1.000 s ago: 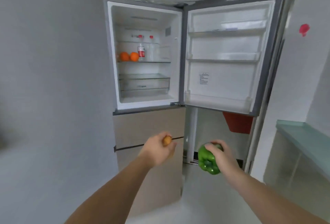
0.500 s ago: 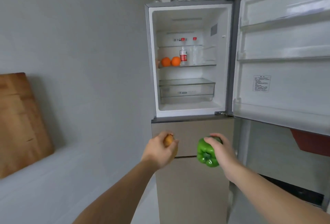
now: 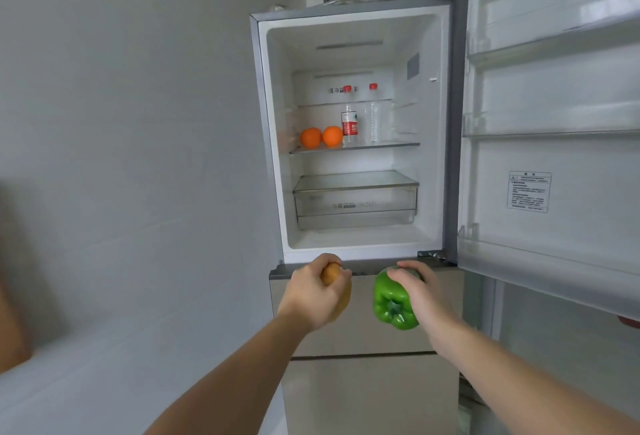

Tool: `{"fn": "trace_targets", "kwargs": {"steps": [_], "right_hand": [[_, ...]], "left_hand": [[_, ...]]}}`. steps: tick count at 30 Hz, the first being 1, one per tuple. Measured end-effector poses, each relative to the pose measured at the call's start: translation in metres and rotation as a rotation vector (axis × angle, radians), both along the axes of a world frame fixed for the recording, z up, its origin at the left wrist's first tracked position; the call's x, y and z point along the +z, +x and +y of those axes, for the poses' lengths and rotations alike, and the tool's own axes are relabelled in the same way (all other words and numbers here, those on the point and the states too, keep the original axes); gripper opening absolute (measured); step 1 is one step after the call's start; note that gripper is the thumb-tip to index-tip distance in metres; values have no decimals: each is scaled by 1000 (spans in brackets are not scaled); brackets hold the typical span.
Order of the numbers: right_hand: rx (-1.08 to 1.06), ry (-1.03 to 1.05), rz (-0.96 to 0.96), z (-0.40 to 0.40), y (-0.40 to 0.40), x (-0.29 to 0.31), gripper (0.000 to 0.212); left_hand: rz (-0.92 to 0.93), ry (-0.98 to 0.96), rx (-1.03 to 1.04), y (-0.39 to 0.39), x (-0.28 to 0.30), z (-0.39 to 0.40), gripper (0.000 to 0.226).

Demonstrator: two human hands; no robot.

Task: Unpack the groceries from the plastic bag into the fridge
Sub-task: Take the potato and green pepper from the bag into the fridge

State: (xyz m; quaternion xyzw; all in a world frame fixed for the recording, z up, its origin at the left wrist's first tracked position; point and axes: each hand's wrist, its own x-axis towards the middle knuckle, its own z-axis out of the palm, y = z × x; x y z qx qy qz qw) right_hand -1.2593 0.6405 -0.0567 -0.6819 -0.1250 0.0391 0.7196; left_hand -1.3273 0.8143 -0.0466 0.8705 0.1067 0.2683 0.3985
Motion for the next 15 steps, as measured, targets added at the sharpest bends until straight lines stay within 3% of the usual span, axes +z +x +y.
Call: {"fn": "trace_targets", "kwargs": {"steps": [9,15], "right_hand": [[-90,-115,-81,66,111,11,24],[-122,-141,-104,115,188,30,29]], "left_hand": [[-60,-99,-98,129,6,76,16],[-41,-159,-212,217,18,124,29]]}}
